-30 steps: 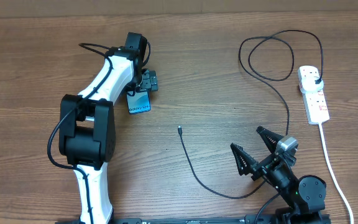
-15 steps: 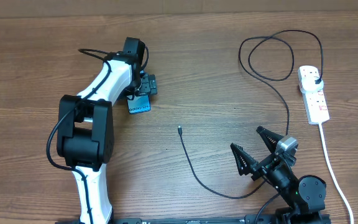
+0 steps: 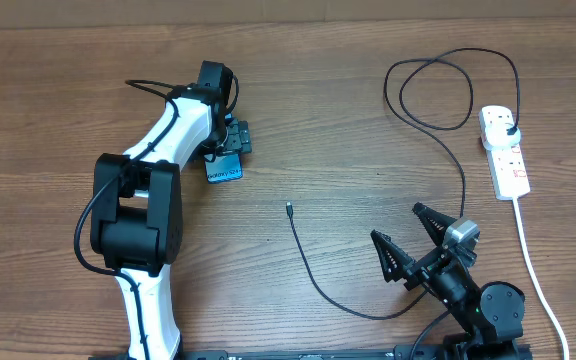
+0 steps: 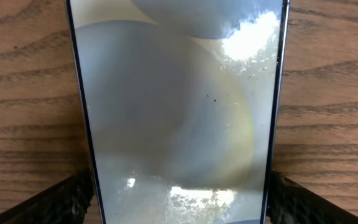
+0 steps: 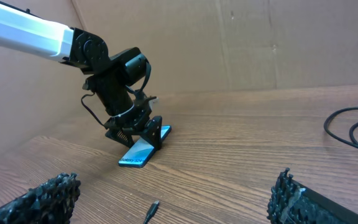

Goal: Plug charger to phone and switch on socket
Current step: 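Lower the left gripper and grasp the phone's bottom edge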

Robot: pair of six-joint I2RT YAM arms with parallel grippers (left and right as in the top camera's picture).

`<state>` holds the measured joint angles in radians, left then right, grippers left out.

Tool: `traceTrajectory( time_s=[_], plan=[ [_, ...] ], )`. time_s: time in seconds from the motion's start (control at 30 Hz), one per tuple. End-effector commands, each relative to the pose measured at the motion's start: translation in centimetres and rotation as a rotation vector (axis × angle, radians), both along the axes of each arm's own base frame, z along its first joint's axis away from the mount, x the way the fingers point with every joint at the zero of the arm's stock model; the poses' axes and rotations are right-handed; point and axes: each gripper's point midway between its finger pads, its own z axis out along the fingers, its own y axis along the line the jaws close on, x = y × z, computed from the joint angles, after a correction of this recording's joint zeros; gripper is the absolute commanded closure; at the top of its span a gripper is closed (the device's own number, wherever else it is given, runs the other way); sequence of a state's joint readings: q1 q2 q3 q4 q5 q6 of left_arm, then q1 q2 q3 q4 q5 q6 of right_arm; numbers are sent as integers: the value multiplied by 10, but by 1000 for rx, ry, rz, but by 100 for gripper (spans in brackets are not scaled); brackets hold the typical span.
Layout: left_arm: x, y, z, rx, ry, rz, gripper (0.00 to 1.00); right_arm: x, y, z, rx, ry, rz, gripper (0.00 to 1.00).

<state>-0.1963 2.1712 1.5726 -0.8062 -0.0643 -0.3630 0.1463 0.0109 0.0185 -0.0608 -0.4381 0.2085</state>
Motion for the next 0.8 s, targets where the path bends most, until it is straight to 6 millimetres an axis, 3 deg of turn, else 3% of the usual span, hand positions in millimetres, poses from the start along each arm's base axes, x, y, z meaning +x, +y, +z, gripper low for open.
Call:
traceTrajectory(
  time_s=[0.0,0.77],
  plan=[
    [-26,2,-27,6,103,-14,8,0,1,-2,1,-4,6,0],
    [-29,4,-27,11,118,-12,20,0,1,-2,1,-4,6,0]
  ],
)
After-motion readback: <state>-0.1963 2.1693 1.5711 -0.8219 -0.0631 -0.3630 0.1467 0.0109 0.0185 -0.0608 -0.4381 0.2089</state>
